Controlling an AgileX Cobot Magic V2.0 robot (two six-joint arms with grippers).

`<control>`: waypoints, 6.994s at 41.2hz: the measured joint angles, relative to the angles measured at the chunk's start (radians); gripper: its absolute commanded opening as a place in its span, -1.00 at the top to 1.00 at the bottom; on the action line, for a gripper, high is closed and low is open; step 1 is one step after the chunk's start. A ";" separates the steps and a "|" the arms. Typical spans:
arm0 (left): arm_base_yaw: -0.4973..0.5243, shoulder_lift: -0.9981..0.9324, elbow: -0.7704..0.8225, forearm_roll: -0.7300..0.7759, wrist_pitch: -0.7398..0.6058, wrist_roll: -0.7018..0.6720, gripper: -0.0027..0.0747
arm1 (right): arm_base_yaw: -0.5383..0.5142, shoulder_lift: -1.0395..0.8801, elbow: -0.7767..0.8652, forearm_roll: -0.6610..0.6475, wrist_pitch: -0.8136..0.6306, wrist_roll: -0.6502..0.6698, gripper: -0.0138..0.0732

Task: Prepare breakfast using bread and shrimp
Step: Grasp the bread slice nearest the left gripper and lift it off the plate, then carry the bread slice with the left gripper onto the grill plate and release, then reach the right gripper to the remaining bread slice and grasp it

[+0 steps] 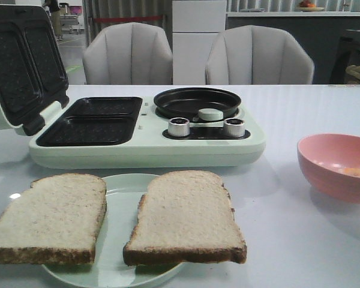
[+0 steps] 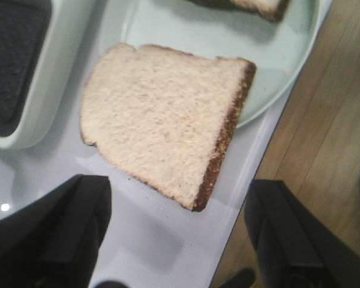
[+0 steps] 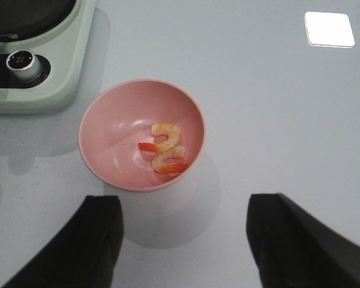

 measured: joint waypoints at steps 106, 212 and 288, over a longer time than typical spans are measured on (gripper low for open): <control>0.468 0.750 -0.718 1.126 -0.092 -0.518 0.68 | 0.000 0.000 0.000 0.000 0.000 0.000 -0.58; 0.257 -0.301 -0.253 -0.584 0.252 0.026 -0.16 | 0.000 0.000 0.000 0.000 -0.008 0.000 -0.58; 0.257 -0.624 -0.162 -0.628 0.197 0.034 -0.16 | 0.432 1.029 -0.239 0.857 -0.083 -0.373 -0.22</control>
